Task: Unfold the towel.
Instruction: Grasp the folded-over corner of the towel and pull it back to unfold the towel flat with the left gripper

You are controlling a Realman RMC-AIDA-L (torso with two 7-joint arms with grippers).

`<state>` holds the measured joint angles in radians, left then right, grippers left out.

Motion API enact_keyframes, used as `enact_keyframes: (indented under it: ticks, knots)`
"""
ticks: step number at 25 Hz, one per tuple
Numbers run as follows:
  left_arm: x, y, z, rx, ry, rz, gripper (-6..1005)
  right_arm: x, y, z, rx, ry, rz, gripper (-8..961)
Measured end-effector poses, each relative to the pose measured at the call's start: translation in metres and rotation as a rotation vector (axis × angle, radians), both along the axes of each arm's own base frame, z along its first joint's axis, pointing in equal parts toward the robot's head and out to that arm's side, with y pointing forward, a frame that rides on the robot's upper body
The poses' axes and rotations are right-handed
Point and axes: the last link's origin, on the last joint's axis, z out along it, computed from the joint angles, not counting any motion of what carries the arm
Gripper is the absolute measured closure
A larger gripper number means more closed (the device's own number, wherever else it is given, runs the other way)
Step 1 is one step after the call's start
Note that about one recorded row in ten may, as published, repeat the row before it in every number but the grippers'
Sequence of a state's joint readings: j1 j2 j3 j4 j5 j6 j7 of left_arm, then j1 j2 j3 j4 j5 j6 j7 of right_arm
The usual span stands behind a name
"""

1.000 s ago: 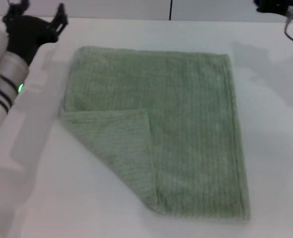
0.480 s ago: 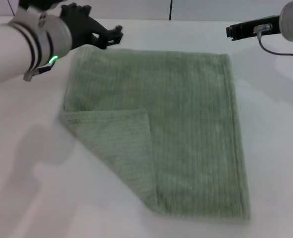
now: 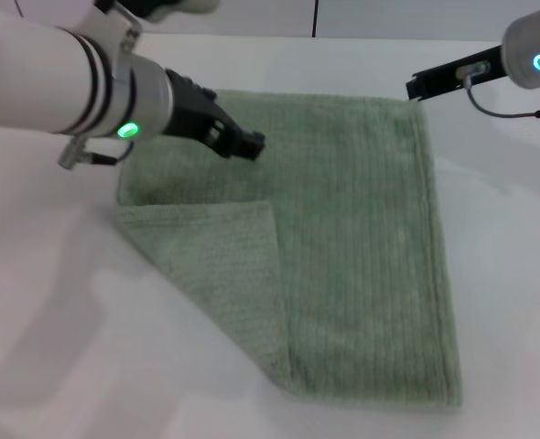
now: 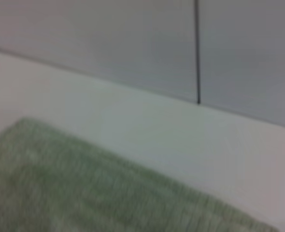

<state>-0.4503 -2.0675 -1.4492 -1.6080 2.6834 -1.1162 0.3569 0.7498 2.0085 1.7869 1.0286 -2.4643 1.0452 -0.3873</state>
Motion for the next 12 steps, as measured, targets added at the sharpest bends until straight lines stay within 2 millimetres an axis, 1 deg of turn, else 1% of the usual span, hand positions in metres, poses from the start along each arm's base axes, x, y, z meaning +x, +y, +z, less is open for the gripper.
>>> enact_keyframes:
  ticks: [3, 4, 5, 9, 12]
  knots:
    - [0.001, -0.005, -0.013, -0.035, 0.026, -0.014, 185, 0.0, -0.001, -0.009, -0.035, -0.043, -0.001, 954]
    - [0.001, -0.008, -0.021, -0.058, 0.05, -0.022, 185, 0.001, -0.001, -0.012, -0.046, -0.053, -0.003, 954]
    - [0.001, -0.008, -0.021, -0.058, 0.05, -0.022, 185, 0.002, -0.002, -0.016, -0.056, -0.06, -0.007, 954]
    - [0.002, -0.012, -0.032, -0.096, 0.073, -0.004, 186, 0.004, -0.003, -0.024, -0.072, -0.069, -0.01, 954]
    - [0.001, -0.013, -0.033, -0.1, 0.075, -0.001, 186, 0.004, -0.002, -0.026, -0.073, -0.071, -0.008, 954]
